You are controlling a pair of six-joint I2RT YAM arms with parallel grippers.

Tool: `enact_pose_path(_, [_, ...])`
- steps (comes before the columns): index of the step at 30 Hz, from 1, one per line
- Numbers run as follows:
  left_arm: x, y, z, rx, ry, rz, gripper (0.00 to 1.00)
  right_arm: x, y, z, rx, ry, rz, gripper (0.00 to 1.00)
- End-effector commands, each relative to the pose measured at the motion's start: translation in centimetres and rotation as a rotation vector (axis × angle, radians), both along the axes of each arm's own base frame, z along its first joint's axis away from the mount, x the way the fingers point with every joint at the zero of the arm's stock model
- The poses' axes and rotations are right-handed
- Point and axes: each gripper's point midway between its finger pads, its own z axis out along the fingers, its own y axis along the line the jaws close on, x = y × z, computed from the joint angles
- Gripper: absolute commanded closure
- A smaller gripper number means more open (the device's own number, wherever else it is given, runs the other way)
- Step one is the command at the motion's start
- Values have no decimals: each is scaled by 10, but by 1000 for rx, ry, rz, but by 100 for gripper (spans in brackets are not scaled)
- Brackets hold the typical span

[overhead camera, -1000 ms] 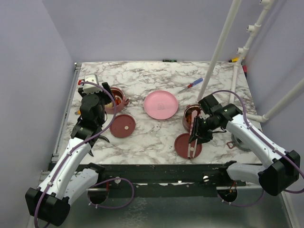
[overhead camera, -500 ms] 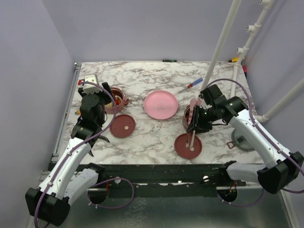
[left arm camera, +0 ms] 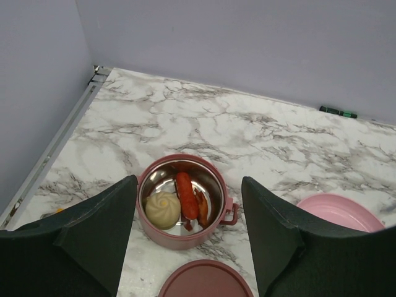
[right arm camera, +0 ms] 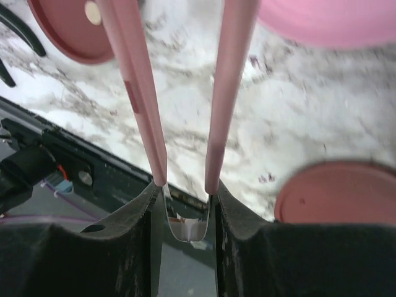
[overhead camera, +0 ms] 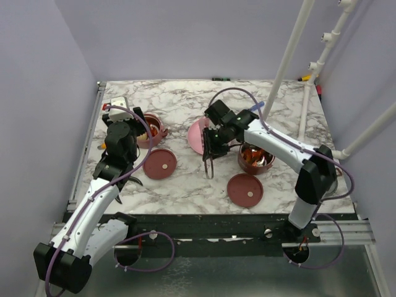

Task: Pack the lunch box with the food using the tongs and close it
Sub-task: Place the fake food in the packing box, then place the clamp at the center of the board.

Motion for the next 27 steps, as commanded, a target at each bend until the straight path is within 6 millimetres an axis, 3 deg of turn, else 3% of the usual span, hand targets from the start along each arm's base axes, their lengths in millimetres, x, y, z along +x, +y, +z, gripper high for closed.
enact_pose_path(1, [2,7,-6,17,10,36,30,39,43,-3,32,-142,83,68])
enact_pose_path(12, [6,1,-11,10,27,12,30,82,99,-60,10,-189,200,68])
enact_pose_path(21, [6,0,-10,5,23,3,30,101,118,-108,-28,-160,177,67])
enact_pose_path(27, [6,-1,-9,4,20,0,30,122,126,-114,-39,-209,100,57])
